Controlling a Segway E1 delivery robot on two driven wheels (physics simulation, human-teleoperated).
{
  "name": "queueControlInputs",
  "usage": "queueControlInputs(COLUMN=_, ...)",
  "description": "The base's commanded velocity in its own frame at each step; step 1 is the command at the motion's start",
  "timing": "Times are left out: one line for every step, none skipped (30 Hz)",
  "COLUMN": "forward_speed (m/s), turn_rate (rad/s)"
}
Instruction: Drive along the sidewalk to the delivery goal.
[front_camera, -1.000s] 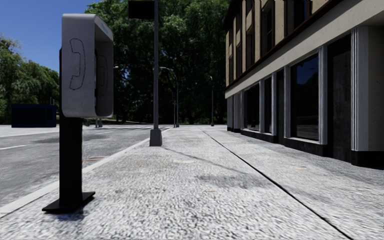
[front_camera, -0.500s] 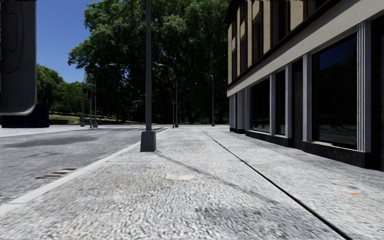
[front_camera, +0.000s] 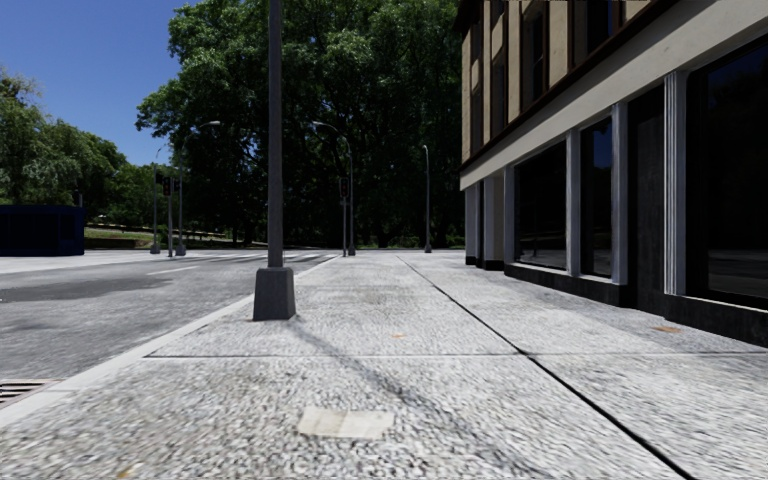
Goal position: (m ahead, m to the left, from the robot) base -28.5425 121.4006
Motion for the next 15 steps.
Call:
queueControlInputs(forward_speed=2.00, turn_rate=0.00)
queueControlInputs(forward_speed=2.00, turn_rate=0.00)
queueControlInputs(forward_speed=2.00, turn_rate=0.00)
queueControlInputs(forward_speed=2.00, turn_rate=0.00)
queueControlInputs(forward_speed=2.00, turn_rate=0.00)
queueControlInputs(forward_speed=2.00, turn_rate=0.00)
queueControlInputs(forward_speed=2.00, turn_rate=0.04)
queueControlInputs(forward_speed=2.00, turn_rate=0.10)
queueControlInputs(forward_speed=2.00, turn_rate=0.10)
queueControlInputs(forward_speed=2.00, turn_rate=0.15)
queueControlInputs(forward_speed=2.00, turn_rate=0.19)
queueControlInputs(forward_speed=2.00, turn_rate=0.20)
queueControlInputs(forward_speed=2.00, turn_rate=0.20)
queueControlInputs(forward_speed=2.00, turn_rate=0.20)
queueControlInputs(forward_speed=2.00, turn_rate=0.20)
